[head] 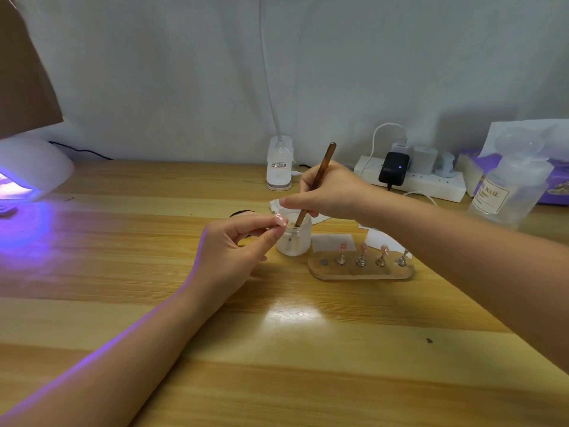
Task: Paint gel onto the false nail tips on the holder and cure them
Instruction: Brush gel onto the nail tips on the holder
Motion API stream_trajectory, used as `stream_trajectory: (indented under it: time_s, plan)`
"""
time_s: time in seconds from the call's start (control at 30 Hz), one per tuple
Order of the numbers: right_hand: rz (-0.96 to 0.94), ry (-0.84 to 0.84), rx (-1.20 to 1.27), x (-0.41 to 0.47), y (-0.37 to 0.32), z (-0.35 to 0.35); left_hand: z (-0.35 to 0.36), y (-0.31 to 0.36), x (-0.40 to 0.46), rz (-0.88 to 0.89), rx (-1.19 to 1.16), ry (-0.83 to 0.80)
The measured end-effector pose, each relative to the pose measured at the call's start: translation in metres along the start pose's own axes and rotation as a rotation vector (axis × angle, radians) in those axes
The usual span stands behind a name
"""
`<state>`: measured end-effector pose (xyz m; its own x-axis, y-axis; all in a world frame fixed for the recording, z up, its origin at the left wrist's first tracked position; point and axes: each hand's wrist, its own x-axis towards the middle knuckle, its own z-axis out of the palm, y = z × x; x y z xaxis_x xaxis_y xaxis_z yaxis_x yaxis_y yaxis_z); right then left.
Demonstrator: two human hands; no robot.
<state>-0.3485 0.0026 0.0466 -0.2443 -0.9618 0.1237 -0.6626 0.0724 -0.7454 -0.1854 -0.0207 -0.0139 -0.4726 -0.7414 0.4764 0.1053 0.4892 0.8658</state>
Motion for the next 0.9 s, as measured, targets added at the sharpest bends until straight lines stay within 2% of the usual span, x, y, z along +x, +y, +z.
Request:
stream_trajectory:
  time_s: [0.13,0.3,0.43,0.57,0.9]
  plan:
    - [-0.007,0.126,0.131,-0.003,0.001,-0.011,0.000,-0.001,-0.001,0.021,0.042,-0.020]
    - [0.126,0.231,0.315,-0.011,0.010,-0.024,0.000,0.000,-0.002,0.039,0.056,-0.033]
    - [0.225,0.234,0.436,-0.017,0.016,-0.028,0.001,0.000,-0.002,0.048,0.077,-0.033]
    - [0.278,0.230,0.459,-0.020,0.021,-0.027,0.001,0.001,-0.002,0.067,0.101,-0.043]
    - [0.292,0.213,0.498,-0.024,0.029,-0.031,0.001,-0.001,-0.001,0.062,0.108,-0.037]
